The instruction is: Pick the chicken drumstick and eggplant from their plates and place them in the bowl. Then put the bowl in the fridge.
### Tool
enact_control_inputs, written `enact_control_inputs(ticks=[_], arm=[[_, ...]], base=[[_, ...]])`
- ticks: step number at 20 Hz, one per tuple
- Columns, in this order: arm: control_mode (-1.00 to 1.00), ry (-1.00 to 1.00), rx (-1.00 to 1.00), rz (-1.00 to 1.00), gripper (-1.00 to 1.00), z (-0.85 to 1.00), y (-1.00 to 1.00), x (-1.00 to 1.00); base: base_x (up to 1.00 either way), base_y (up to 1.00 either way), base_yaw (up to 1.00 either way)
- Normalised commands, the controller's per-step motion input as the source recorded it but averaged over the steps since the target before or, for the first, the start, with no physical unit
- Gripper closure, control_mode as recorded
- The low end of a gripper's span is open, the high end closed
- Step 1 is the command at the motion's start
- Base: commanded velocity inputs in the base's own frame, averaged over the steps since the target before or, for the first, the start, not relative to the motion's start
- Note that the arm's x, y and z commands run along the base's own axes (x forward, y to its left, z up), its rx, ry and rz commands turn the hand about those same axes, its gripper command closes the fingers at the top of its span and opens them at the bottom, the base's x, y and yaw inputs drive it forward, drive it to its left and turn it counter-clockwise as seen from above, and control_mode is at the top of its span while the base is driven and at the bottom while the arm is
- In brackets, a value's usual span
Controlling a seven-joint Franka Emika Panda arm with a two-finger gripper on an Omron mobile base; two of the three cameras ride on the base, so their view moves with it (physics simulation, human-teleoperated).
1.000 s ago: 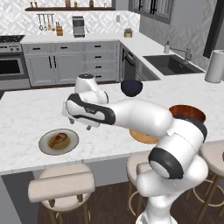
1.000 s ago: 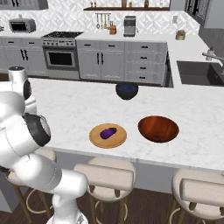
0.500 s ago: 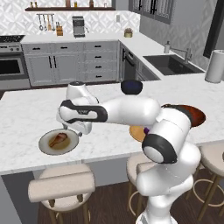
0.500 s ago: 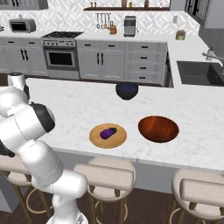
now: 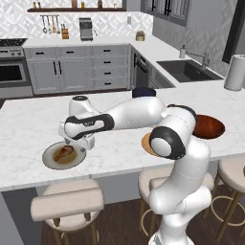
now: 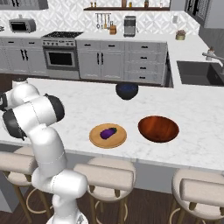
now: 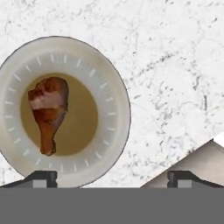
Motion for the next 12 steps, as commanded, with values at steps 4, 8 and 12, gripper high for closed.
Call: enact_control_inputs(ticks=[4, 8, 12], arm=[[-1.00, 0.00, 0.00, 0.00, -1.00, -0.08, 0.29, 0.45], [-1.00, 0.00, -0.03, 0.00, -1.00, -0.11, 0.19, 0.13], [-1.00, 0.03, -0.05, 0.00, -1.00, -0.28, 0.11, 0.15]], base=[[0.00, 0.00, 0.00], [0.00, 0.00, 0.00], [0.00, 0.00, 0.00]])
